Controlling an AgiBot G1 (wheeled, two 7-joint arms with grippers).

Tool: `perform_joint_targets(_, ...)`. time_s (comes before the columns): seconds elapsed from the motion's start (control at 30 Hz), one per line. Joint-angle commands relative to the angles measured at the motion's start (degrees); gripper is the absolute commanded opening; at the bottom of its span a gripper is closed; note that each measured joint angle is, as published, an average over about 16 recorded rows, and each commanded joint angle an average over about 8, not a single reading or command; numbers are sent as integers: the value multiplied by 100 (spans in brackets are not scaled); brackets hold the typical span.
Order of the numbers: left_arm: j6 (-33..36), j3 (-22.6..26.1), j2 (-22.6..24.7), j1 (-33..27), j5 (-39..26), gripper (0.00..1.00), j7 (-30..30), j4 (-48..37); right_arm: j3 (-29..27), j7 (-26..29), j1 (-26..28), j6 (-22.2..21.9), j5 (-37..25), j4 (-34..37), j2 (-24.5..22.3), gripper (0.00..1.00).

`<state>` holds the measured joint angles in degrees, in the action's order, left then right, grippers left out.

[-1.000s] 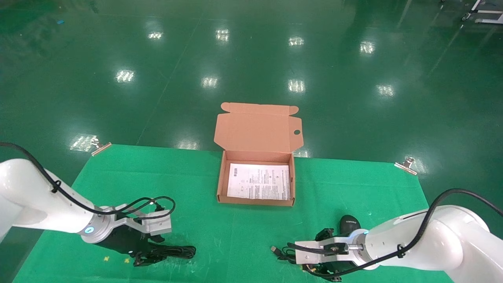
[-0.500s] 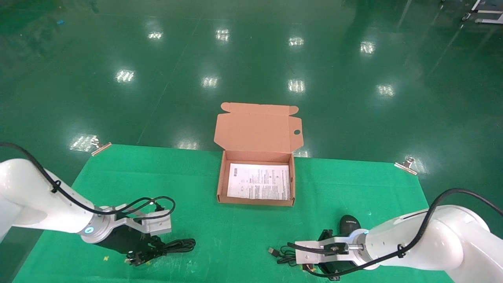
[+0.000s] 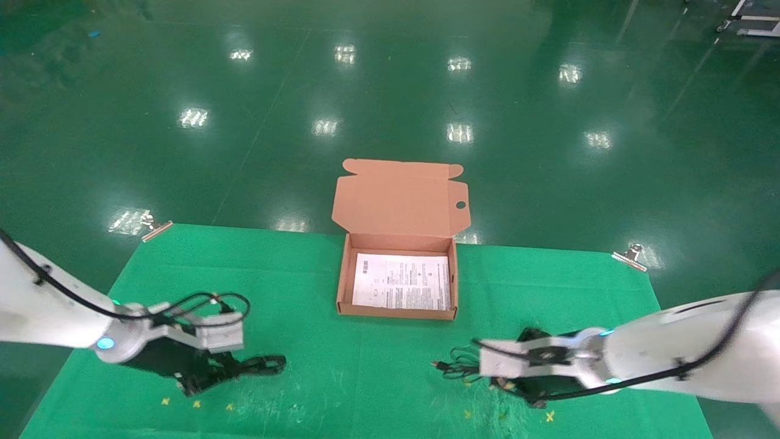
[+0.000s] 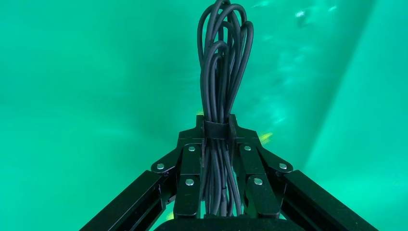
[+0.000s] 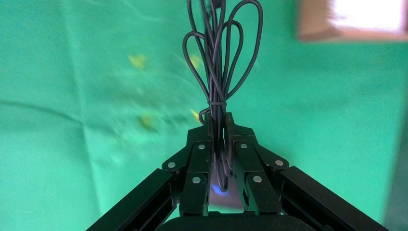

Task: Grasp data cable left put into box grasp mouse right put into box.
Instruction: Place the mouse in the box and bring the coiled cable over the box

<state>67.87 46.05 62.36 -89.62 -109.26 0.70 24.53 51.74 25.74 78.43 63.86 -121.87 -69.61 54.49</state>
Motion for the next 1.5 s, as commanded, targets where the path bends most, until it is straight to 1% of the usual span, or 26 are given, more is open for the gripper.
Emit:
perform_joint_targets(0.03, 27, -17, -143, -32, 12, 0, 60, 195, -100, 222, 66, 96, 11, -347, -236, 0)
perform_joint_targets(0.17, -9, -115, -436, -97, 63, 0, -102, 758, -310, 559, 277, 58, -129, -687, -504, 0)
perform_joint_targets(0.27, -77, -203, -640, -134, 99, 0, -289, 1229, -448, 665, 485, -25, -222, -759, -593, 0)
perform_joint_targets(0.4, -222, -341, -873, -167, 150, 0, -581, 1864, -611, 675, 780, -181, -290, -779, -612, 0)
perform_joint_targets(0.5, -371, -455, -999, -194, 191, 0, -790, 2304, -712, 625, 1003, -341, -297, -778, -524, 0)
perform_joint_targets(0.67, -692, -621, -1073, -252, 212, 0, -1042, 2842, -833, 521, 1321, -694, -300, -729, -196, 0)
perform_joint_targets(0.87, -1141, -778, -994, -380, 153, 0, -1238, 3111, -896, 402, 1605, -1216, -405, -483, 348, 0)
perform_joint_targets(1.03, -1467, -887, -898, -542, 76, 0, -1355, 3172, -890, 174, 1884, -1632, -422, 0, 885, 0)
perform_joint_targets(1.2, -1702, -955, -813, -698, -10, 0, -1416, 3168, -876, -180, 2174, -1979, -281, 584, 1342, 0)
perform_joint_targets(1.33, -1837, -999, -754, -798, -47, 0, -1452, 3139, -869, -491, 2369, -2179, -99, 1016, 1615, 0)
perform_joint_targets(1.5, -1937, -1038, -722, -878, -80, 0, -1506, 3104, -868, -816, 2520, -2325, 110, 1379, 1822, 0)
